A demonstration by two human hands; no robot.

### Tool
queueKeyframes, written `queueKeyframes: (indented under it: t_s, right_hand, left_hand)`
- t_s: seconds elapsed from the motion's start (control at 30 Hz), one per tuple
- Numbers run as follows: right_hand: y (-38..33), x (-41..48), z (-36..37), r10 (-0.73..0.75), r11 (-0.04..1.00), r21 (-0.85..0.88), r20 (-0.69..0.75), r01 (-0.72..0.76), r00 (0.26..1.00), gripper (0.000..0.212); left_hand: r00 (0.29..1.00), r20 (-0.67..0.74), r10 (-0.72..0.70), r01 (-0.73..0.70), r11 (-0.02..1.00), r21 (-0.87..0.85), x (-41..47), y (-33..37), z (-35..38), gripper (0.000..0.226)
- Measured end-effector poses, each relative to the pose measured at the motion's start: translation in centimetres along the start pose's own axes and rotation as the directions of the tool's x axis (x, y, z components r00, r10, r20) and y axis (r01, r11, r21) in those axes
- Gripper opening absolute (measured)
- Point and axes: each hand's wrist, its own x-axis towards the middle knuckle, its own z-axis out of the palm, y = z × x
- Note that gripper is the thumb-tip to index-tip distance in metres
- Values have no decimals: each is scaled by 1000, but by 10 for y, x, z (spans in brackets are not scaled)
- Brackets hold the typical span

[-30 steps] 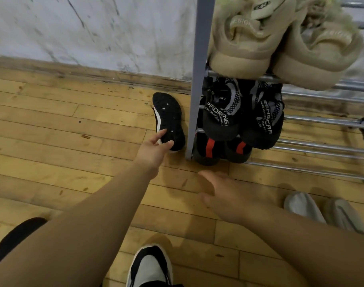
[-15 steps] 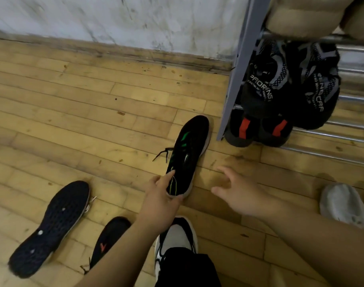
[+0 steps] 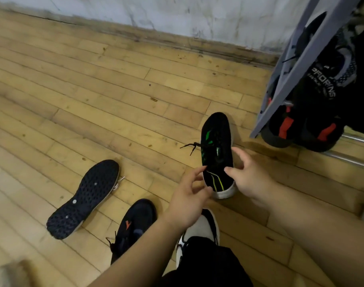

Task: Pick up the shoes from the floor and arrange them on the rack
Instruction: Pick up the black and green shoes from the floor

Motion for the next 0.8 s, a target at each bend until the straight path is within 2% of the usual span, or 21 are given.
queueKeyframes:
  t_s: [0.1, 0.17, 0.23, 0.3, 0.37, 0.43, 0.5, 0.6, 0.67, 0.7, 0.73, 0.77, 0.8]
  right_hand:
    - [-11, -10, 22, -56, 998, 10, -20, 56, 998, 64]
    - [-20, -17, 35, -91, 996, 21, -6, 91, 996, 65]
    - [-29, -25, 50, -115, 993, 34, 26, 114, 993, 66]
    - [-36, -31, 64, -116, 993, 21, 66, 114, 991, 66]
    - [-38, -35, 79, -90, 996, -3, 113, 91, 989, 65]
    - [-39, -37, 92, -64, 997, -21, 164, 68, 984, 63]
    - [-39, -38, 103, -35, 999, -27, 183, 41, 982, 62]
    - [-39, -40, 113, 13, 1000, 26, 169, -18, 986, 60]
    - [-39, -42, 115, 11, 998, 60, 152, -20, 988, 59]
    - [-40, -42, 114, -2, 997, 74, 147, -9, 989, 58]
    - [-41, -43, 112, -21, 997, 82, 138, 10, 990, 57]
    - [-43, -44, 111, -42, 996, 80, 125, 32, 991, 57]
    - [-44, -44, 109, -56, 997, 67, 109, 49, 992, 57]
  left_hand:
    - [997, -71, 45, -44, 999, 6, -18, 14, -25, 46]
    - [990, -136, 45, -26, 990, 136, -27, 16, -55, 48]
    - [966, -244, 81, 10, 937, 350, -32, 3, -95, 57]
    - [936, -335, 105, 108, 821, 560, -33, -17, -137, 66]
    - [912, -405, 69, 285, 604, 744, -30, -37, -180, 76]
    - [884, -467, -20, 436, 395, 809, -27, -55, -217, 84]
    - [887, -451, -100, 458, 318, 830, -27, -74, -244, 89]
    - [897, -412, -162, 442, 305, 843, -27, -94, -255, 94]
    - [896, -434, -97, 442, 295, 847, -22, -96, -257, 91]
    - [906, -420, -57, 414, 333, 847, -20, -92, -257, 87]
    - [923, -383, -33, 357, 446, 821, -19, -84, -257, 80]
    - [943, -331, -23, 274, 617, 738, -19, -74, -257, 72]
    - [956, -292, -16, 189, 795, 576, -19, -62, -254, 66]
